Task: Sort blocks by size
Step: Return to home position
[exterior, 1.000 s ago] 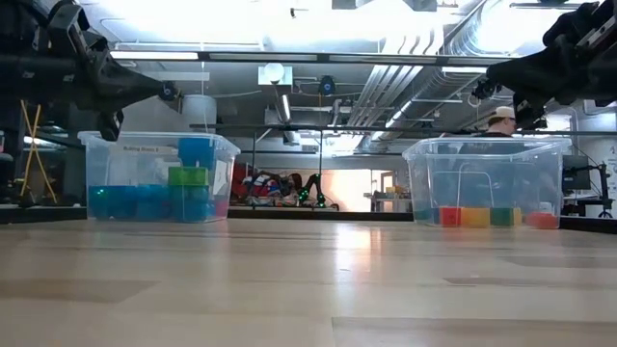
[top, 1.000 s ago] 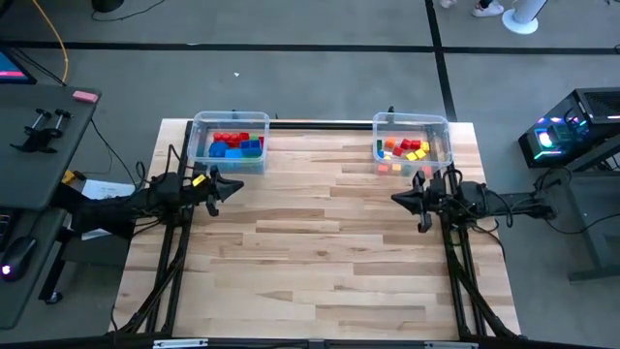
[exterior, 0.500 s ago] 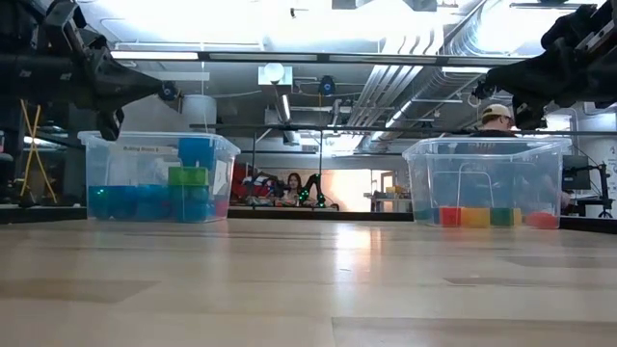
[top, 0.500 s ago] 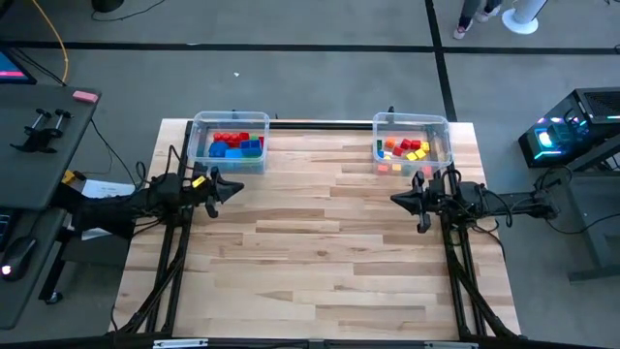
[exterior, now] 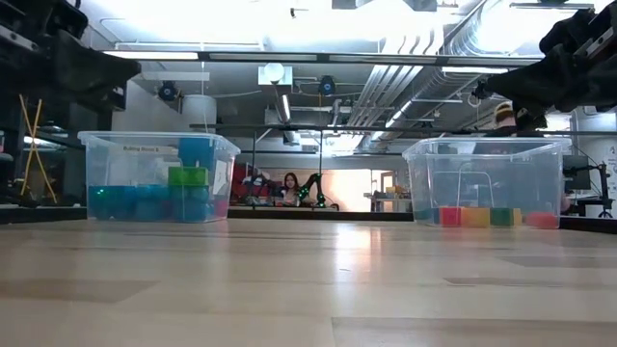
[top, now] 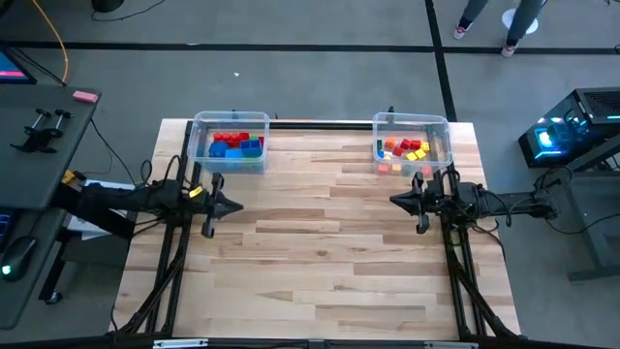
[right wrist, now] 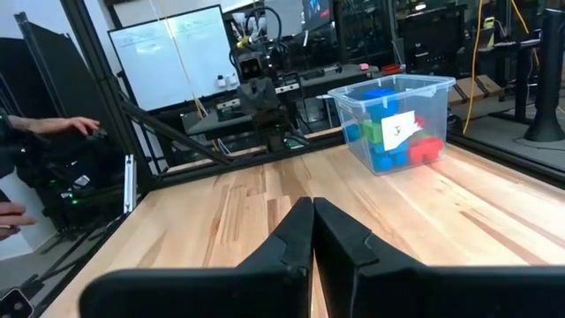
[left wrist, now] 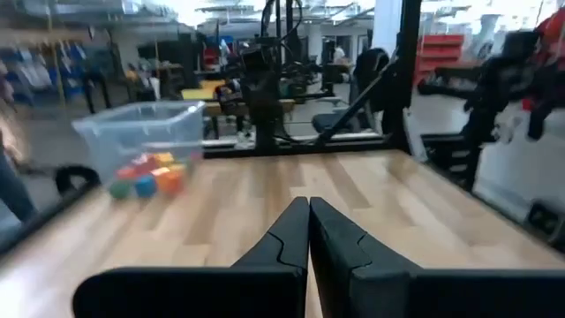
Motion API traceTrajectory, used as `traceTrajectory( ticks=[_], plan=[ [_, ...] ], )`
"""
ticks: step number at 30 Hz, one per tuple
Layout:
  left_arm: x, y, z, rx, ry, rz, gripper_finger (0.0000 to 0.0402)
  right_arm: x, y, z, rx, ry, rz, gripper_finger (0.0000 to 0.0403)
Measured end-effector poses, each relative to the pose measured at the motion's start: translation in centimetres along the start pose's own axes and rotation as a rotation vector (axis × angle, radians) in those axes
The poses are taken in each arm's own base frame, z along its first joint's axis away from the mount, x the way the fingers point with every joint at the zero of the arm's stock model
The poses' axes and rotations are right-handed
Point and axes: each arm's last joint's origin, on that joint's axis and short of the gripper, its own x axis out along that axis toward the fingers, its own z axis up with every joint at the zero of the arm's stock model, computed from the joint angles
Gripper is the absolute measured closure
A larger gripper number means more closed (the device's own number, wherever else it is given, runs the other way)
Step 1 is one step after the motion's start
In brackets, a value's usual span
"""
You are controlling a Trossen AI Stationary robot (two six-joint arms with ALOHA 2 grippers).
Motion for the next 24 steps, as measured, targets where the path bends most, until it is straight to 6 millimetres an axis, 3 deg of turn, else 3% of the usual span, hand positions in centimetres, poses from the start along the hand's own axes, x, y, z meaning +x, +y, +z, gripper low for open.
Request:
traceTrajectory(
  ticks=[8,24],
  plan=[
    [0.01,0.21,-0.03,-0.151,0.002,0.015,0.0401,0.00,0.00,-0.01,0.000,0.000,0.000,0.0398],
    [0.07,0.21,-0.12,-0.155,0.012,0.016,0.0401,0.00,0.01,-0.01,0.000,0.001,0.005,0.0398]
  ],
)
